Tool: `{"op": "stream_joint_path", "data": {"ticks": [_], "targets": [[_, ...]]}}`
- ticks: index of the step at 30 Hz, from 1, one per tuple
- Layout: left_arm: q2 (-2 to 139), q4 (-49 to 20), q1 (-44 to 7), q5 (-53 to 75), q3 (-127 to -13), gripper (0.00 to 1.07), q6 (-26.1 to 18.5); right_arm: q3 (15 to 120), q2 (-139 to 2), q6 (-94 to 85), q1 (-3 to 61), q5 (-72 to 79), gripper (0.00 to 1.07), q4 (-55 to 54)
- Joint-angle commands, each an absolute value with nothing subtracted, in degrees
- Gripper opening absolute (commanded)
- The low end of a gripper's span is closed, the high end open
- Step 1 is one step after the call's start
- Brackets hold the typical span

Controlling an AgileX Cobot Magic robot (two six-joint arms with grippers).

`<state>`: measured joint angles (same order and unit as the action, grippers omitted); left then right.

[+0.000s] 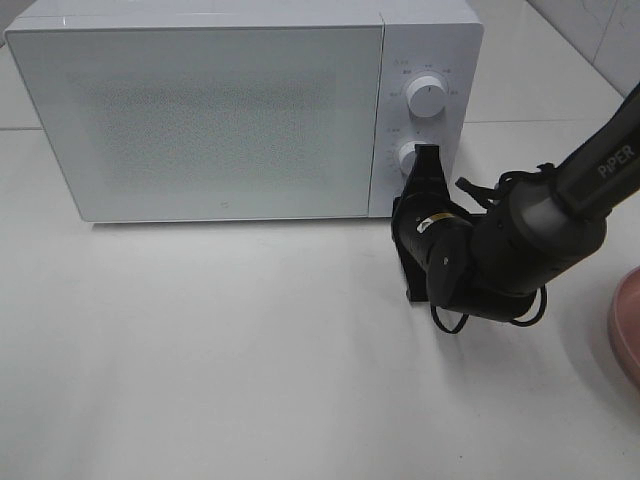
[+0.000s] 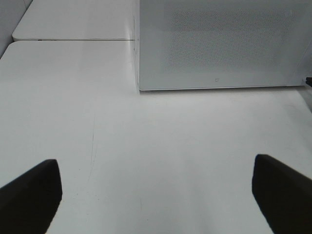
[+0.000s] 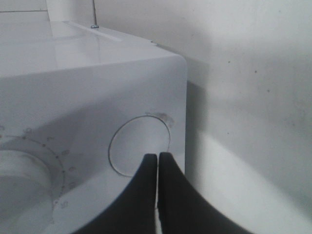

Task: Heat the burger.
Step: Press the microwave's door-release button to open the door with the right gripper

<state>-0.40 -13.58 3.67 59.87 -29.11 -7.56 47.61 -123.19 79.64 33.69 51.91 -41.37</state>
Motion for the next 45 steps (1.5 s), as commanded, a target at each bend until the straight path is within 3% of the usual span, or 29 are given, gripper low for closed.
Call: {"op": "stream_joint_path", "data": {"ticks": [1,45], "targets": [[-1.4,-13.5,3.7,59.4,-28.7,0.98,-7.6,48.6,-123.4,79.8,32.8,52.0,0.0,-41.8],[-1.4,-13.5,3.7,59.4,-28.7,0.98,-7.6,58.0,-126.6,76.0,31.4,61.1,0.0,-44.2]]}}
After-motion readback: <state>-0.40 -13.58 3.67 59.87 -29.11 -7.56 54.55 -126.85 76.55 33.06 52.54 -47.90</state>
